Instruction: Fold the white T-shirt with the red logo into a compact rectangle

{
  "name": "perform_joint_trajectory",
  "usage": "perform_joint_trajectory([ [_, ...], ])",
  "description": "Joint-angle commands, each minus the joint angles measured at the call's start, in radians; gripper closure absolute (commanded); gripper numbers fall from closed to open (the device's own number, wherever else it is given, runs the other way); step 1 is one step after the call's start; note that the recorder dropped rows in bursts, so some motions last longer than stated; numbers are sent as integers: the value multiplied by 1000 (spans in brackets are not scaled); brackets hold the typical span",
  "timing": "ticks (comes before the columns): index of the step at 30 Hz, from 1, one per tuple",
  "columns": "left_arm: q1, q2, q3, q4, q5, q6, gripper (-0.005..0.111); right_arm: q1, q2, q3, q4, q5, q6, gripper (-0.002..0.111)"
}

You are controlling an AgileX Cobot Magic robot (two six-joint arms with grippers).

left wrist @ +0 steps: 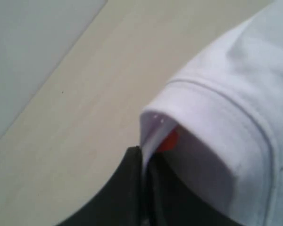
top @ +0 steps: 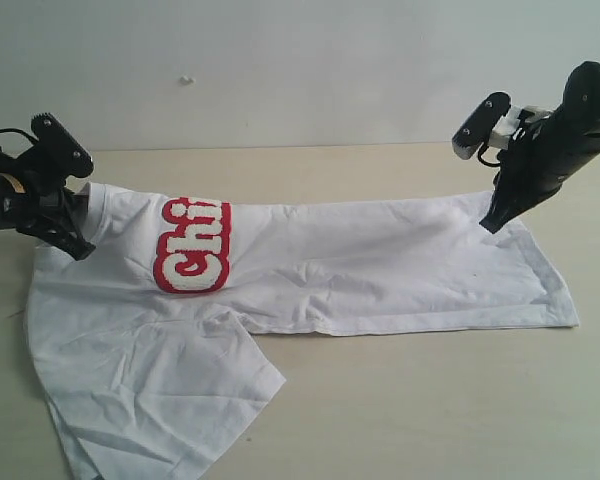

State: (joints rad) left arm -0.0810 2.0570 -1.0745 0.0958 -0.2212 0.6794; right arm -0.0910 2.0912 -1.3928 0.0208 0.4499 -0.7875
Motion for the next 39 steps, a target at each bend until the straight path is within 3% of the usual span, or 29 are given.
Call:
perform_joint_trajectory([
  [1, 3, -3, 1, -7, -21, -22, 107, -3, -1, -1, 6, 7, -4, 108],
  [8, 3, -3, 1, -7, 5, -33, 106, -3, -1, -1, 6, 11, -4, 108],
  [10, 3, -3, 1, -7, 7, -35, 101, -3, -1, -1, 6, 11, -4, 108],
  [12, 3, -3, 1, -7, 7, -38, 90, -3, -1, -1, 6, 11, -4, 108],
  [16, 3, -3, 1, -7, 7, -40, 56, -3, -1, -1, 6, 13, -4, 108],
  [19, 3, -3, 1, -7, -18, -55, 41, -3, -1, -1, 6, 17, -4, 108],
  [29, 78, -5, 1, -59, -240, -60, 40, -3, -1, -1, 12, 43, -4, 108],
  [35, 101, -28, 1, -142, -228, -60, 40, -3, -1, -1, 83, 55, -4, 108],
  [39, 86, -82, 1, -311, -56, -60, 45, -3, -1, -1, 84, 59, -4, 108],
])
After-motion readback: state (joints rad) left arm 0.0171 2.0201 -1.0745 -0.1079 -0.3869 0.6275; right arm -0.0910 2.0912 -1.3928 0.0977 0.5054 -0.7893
